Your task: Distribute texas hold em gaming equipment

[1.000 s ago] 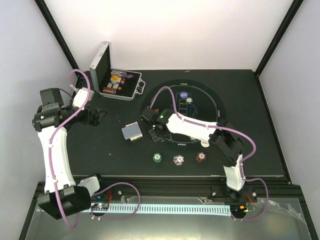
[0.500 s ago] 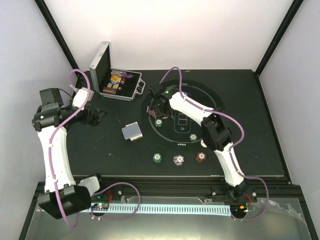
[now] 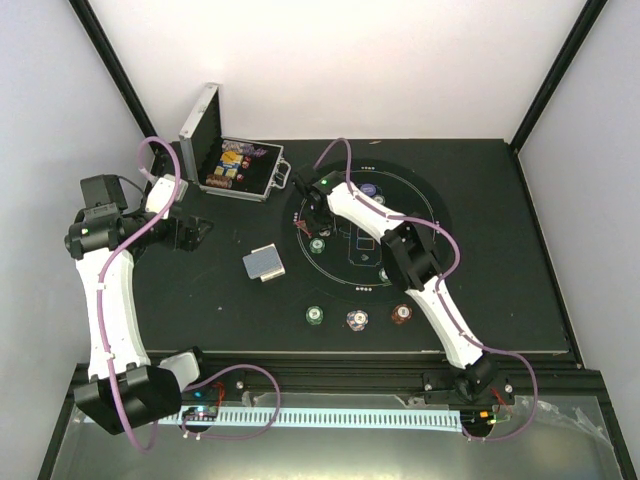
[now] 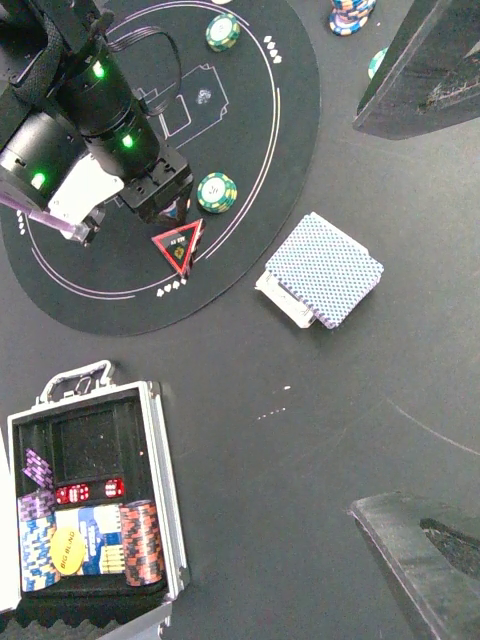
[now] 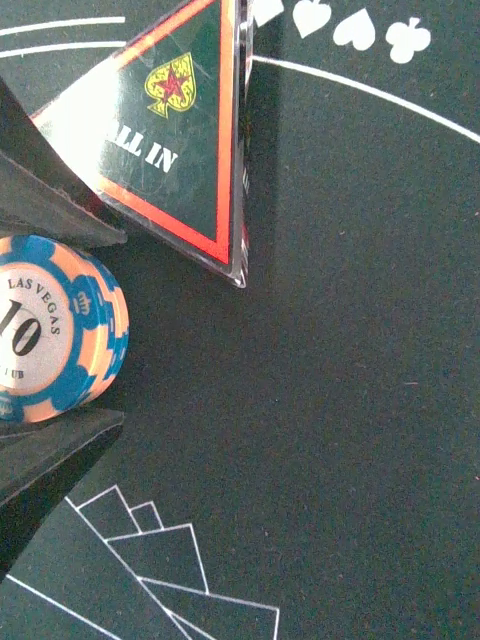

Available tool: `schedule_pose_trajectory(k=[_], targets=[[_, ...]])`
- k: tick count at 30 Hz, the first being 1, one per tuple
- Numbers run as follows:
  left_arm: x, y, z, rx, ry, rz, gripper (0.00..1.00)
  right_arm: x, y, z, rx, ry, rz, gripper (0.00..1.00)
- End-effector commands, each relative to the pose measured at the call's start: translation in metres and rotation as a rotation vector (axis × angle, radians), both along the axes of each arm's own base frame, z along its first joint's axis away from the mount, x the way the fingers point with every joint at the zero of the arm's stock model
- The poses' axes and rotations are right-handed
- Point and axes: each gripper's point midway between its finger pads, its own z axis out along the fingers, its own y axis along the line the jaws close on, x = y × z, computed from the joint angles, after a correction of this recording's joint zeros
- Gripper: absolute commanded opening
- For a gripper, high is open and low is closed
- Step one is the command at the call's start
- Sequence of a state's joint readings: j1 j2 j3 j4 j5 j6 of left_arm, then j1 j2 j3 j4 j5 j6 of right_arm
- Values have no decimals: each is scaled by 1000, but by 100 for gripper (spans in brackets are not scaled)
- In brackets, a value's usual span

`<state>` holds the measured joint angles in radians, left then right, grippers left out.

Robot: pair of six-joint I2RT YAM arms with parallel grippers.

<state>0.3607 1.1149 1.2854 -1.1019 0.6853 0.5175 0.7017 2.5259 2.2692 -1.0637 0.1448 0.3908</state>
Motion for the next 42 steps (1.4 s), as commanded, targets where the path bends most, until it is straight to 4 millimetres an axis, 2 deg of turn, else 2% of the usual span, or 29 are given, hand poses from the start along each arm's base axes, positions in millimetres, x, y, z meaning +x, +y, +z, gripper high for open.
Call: schedule_pose_trajectory(k=[1, 5, 8, 11, 16, 19, 22, 24, 29, 34, 37, 42], targets=[[1, 0, 7, -2, -24, -16, 99, 1, 1, -6, 9, 19, 3, 31], [1, -1, 8, -5, -25, -17, 99, -2, 1, -10, 10, 38, 10, 35], [1, -1, 7, -5, -24, -19, 99, -3, 1, -4, 12, 36, 13, 52], [0, -1, 6, -6, -21, -19, 99, 1, 2, 19, 27, -4, 17, 63], [-2, -3, 7, -11, -23, -21, 99, 8, -2, 76, 45, -93, 18, 65], [-3, -3, 10, -6, -31, -16, 99, -4, -11, 99, 44, -97, 14, 65], [-4, -3, 12, -3, -39, -16, 99, -31, -22, 110, 39, -111, 20, 66], [-5, -4, 13, -7, -42, -18, 99, -67, -35, 107, 44, -96, 25, 67], [-6, -7, 11, -30, -41, -25, 99, -153, -56, 83, 77, -53, 40, 77], [-6, -9, 11, -41, -56, -31, 99, -219, -66, 57, 124, 9, 51, 85], [-6, -9, 12, -42, -57, -30, 99, -239, -68, 45, 139, 33, 50, 86], [-8, -9, 13, -34, -58, -29, 99, -250, -72, 26, 108, 60, 50, 82]])
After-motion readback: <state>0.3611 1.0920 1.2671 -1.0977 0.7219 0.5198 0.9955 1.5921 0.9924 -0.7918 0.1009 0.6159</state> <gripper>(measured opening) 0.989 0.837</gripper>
